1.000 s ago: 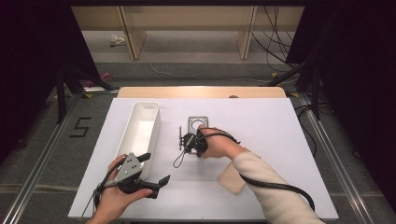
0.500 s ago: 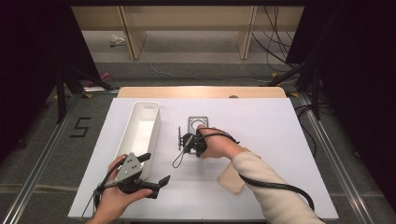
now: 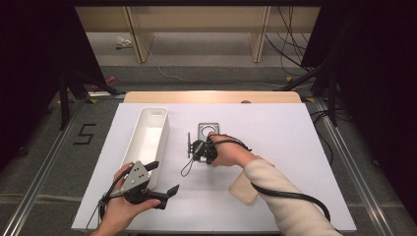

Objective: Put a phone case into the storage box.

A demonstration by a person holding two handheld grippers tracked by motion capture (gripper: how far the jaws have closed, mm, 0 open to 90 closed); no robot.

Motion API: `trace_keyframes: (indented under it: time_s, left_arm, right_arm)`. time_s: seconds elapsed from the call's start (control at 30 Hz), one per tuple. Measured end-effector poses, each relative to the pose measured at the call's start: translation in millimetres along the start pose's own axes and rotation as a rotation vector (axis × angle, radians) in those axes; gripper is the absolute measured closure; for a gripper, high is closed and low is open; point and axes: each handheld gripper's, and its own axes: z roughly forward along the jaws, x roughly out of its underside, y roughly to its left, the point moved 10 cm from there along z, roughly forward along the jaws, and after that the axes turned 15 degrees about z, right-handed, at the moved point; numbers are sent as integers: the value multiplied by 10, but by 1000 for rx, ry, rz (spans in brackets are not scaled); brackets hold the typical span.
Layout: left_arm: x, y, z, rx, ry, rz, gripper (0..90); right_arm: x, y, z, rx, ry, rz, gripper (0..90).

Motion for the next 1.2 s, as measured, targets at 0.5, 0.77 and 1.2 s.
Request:
trace_keyframes:
  time_s: [0.5,0.77,1.2]
  left_arm:
    - [3,3,1,-1,1,0,7]
    - [9,5,3,-2,3,-1,8]
    - [12,5,10,-4,4,-4,9]
  right_arm:
    - [11,3,-5,4,-13,2,882]
    - [23,-5,-43,12,-84,23,887]
    - [215,-39,-253,-28,-248,103,890]
